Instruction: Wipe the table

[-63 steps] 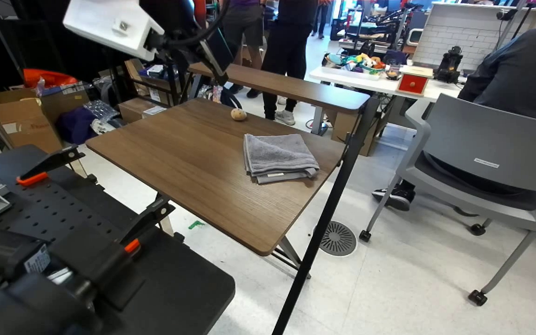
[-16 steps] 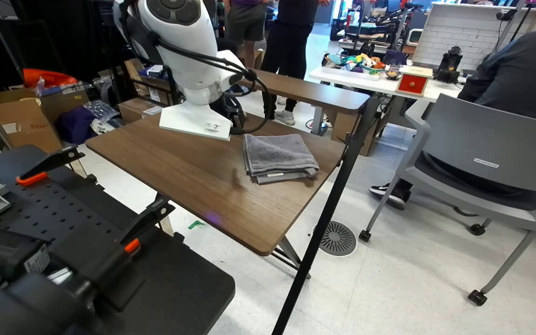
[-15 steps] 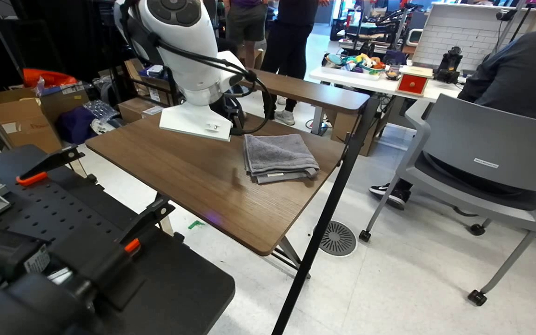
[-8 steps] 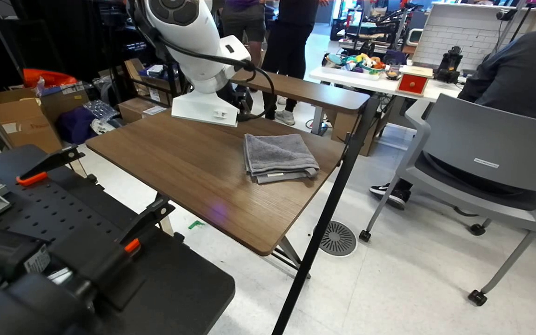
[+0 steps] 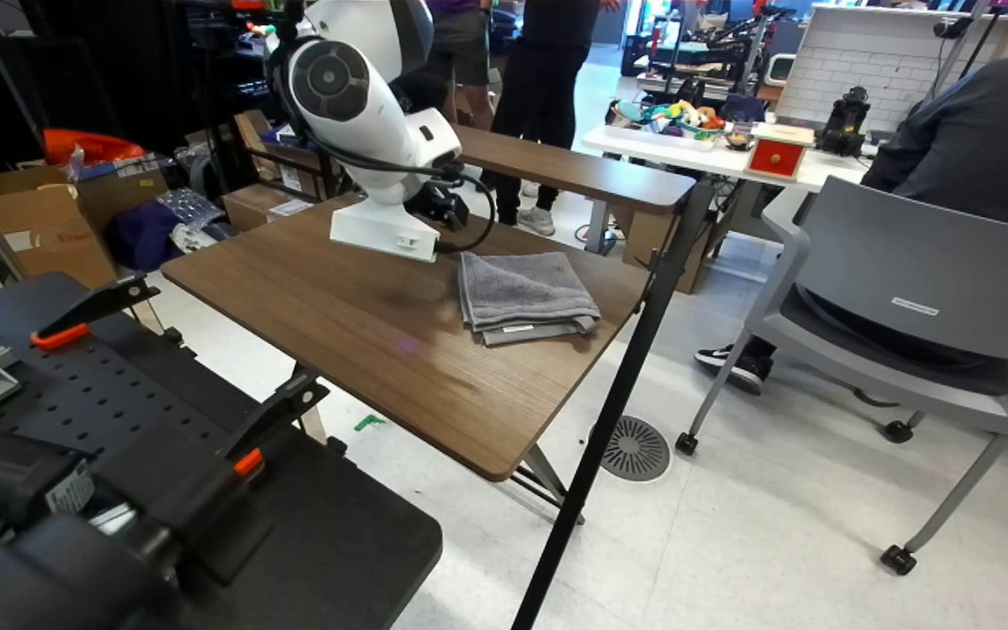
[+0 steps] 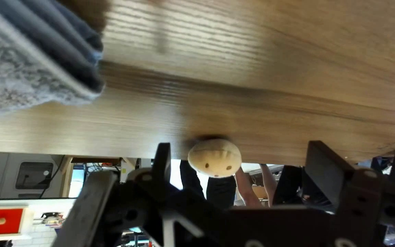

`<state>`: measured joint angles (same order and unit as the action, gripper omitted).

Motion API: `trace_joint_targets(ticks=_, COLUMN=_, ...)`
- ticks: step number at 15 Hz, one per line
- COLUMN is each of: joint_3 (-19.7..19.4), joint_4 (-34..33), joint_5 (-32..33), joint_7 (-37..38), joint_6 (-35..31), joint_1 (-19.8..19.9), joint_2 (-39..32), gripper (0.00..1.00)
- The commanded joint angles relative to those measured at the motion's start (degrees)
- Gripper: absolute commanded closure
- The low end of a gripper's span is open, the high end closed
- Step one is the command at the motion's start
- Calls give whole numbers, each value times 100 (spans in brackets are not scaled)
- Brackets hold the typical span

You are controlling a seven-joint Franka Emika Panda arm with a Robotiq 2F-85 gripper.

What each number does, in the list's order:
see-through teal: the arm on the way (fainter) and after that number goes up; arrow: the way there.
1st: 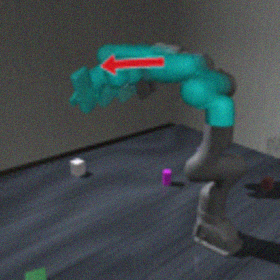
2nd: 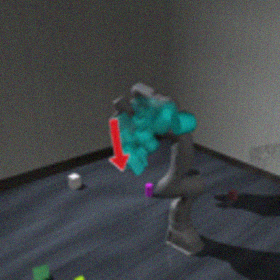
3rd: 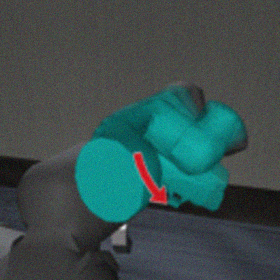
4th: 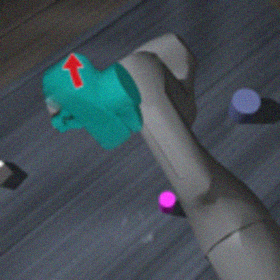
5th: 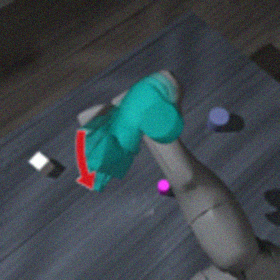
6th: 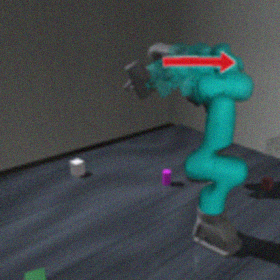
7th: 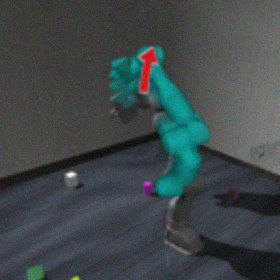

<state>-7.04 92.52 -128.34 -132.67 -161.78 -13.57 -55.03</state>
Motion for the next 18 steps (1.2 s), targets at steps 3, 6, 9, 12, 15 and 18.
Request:
trace_joint_targets(ticks=3, joint_3=-199, joint_4=-1125, joint_5=-492, joint_7=-35, joint_6=-352, joint_1=-223, joint_2=-764, gripper=0)
trace_joint_targets(ticks=6, joint_3=-252, joint_4=-1616, joint_5=-617, joint_7=49, joint_6=-488, joint_1=-224, joint_2=-1036, gripper=0)
trace_joint_targets(ticks=9, joint_3=-203, joint_4=-1925, joint_5=-516, joint_7=232, joint_6=-567, joint_1=-178, joint_2=-1200, gripper=0)
trace_joint_targets(ticks=12, joint_3=-95, joint_4=-2124, joint_5=-368, joint_7=530, joint_6=-565, joint_1=-122, joint_2=-1307, gripper=0)
trace_joint_targets(ticks=15, joint_3=0, joint_4=-2211, joint_5=-189, joint_7=889, joint_6=-472, joint_1=-65, joint_2=-1369, gripper=0)
trace_joint_targets(ticks=18, joint_3=66, joint_4=-2220, joint_5=-1, joint_7=1229, joint_6=-416, joint_1=-50, joint_2=-1391, gripper=0)
